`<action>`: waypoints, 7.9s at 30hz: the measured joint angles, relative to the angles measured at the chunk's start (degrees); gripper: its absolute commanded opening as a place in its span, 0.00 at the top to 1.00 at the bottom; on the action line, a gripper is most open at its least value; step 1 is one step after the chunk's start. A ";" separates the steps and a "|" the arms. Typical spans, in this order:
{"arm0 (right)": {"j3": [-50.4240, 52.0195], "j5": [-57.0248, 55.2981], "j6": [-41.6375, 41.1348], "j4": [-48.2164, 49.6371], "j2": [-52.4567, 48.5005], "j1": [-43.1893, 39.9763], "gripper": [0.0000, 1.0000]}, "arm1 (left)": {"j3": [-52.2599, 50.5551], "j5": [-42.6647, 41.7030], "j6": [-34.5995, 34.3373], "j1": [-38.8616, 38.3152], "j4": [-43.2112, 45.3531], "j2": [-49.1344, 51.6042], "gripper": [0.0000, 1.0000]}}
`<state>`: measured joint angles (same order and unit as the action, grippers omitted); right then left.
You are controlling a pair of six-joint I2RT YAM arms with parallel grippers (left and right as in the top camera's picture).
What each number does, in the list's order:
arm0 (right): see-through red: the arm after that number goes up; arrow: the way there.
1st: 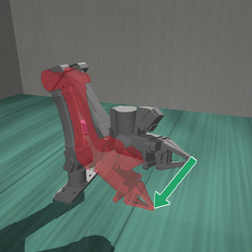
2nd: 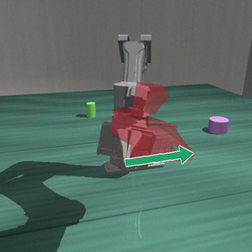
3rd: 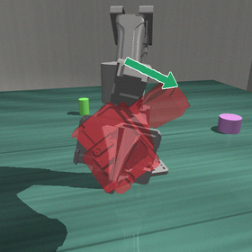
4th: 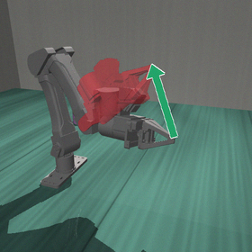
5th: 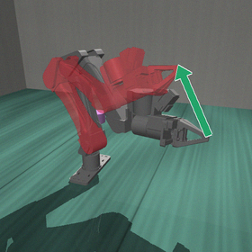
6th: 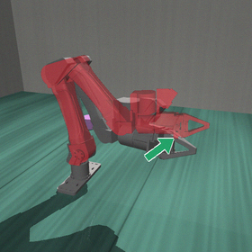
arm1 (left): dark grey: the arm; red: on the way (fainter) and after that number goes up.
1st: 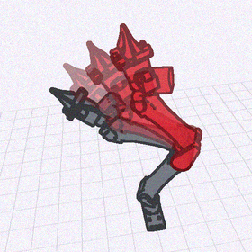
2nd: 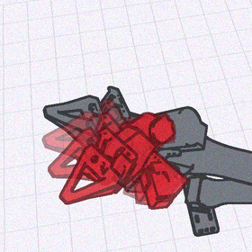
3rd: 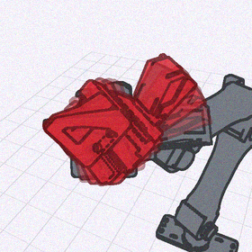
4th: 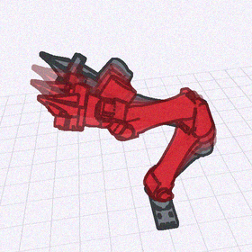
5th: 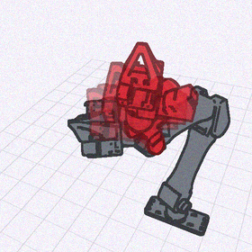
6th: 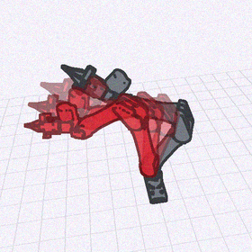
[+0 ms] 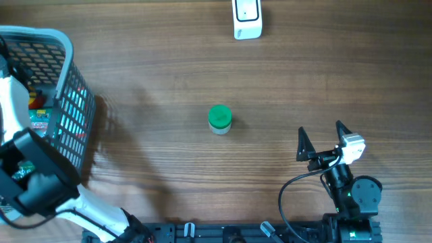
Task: Scan the item barcode
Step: 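Reach into the basket and grasp the red-yellow bottle with left gripper, then place the red-yellow bottle upright beside the Knorr jar, then reach into the basket and grasp the light-green wipes pack, then carry the wipes pack out and drop it right of the jar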
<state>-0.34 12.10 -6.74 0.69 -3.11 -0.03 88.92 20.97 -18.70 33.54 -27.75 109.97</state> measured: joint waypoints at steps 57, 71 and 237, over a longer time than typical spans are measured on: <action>0.00 0.00 0.00 -0.02 0.00 0.00 0.00 | -5.55 -33.77 -7.08 0.48 -4.61 -45.99 0.67; 0.00 0.02 0.00 0.00 0.00 0.00 0.00 | -5.62 -37.20 -2.16 -35.01 -23.85 -36.37 0.66; 0.00 0.02 0.00 0.00 0.00 0.00 0.00 | -17.20 -34.05 -24.57 -69.66 -5.16 -29.86 0.96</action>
<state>-0.34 12.12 -6.74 0.69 -3.11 -0.03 71.72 -13.08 -43.27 -36.12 -32.91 80.12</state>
